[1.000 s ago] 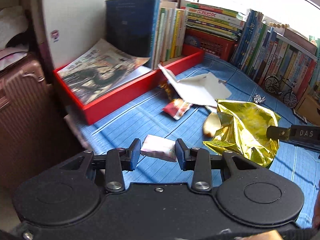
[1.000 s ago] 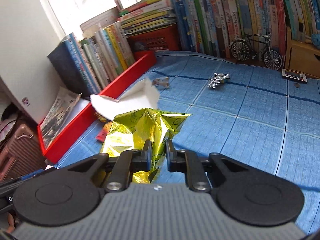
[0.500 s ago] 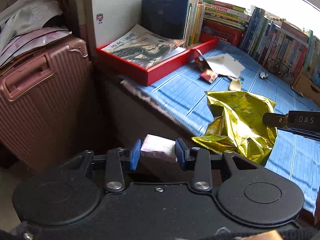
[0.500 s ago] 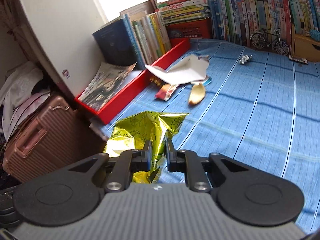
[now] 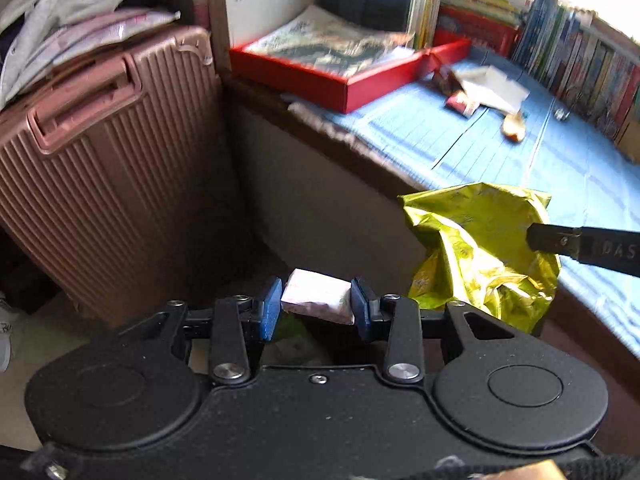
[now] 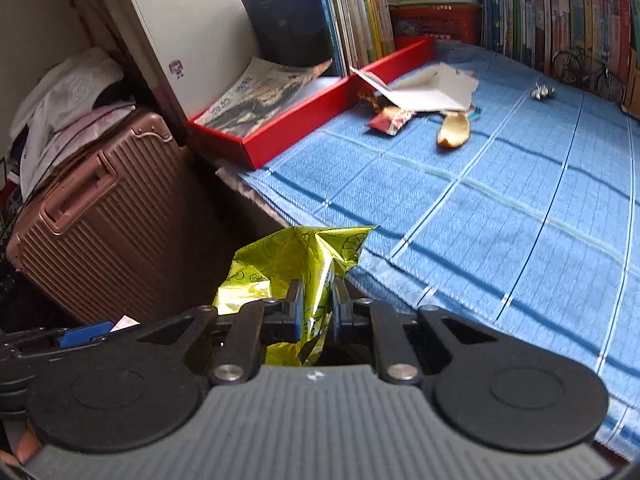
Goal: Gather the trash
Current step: 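Carry the white-wrapped piece and gold foil bag with both tools toward the bin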
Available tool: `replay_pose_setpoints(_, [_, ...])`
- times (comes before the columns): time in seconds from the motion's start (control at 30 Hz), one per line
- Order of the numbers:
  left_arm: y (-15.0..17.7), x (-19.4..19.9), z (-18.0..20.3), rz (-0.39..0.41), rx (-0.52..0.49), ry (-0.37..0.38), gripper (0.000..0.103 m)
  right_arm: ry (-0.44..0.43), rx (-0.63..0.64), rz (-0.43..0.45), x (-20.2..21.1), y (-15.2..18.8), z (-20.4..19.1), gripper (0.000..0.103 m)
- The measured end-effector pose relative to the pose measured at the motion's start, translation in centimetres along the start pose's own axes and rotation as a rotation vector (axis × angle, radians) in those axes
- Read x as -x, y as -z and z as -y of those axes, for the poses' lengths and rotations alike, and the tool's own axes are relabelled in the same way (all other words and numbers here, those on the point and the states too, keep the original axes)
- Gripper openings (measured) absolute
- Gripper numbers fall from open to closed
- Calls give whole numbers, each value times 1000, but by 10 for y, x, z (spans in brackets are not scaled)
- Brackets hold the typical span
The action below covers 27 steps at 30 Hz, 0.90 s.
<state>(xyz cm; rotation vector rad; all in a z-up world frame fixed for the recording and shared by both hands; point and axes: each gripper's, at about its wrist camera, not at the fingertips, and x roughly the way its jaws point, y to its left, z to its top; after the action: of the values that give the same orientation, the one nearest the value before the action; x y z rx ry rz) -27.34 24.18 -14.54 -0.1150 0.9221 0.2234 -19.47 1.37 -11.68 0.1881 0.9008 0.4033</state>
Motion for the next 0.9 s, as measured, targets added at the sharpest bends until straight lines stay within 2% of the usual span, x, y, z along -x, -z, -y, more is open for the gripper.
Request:
replay_pose_setpoints(0.07, [3,-15,-7,-25,5,20,36,7,-4,-13,-9,6,-2,18])
replay_pose_setpoints(0.2, [13,-57,-22,-73,-48,56,36,45,-1,-14,-30,22,-13,18])
replay_pose_setpoints(0.33, [25,-111,-41,-151,-110,112,36,122,-22,-18,-56,42,-28,18])
replay_pose_setpoints(0.5, [37,-160,-54,-206,-178,164,36,191,-39,-60,-88,70,-46,18])
replay_pose_setpoints(0.67, [52,-195,-59,-252,-240,197,36,247,-72,-100,-117,97,-54,18])
replay_pose_setpoints(0.9, [69,-225,-62,-309,-255,197,36,287,-110,-133,-141,117,-54,18])
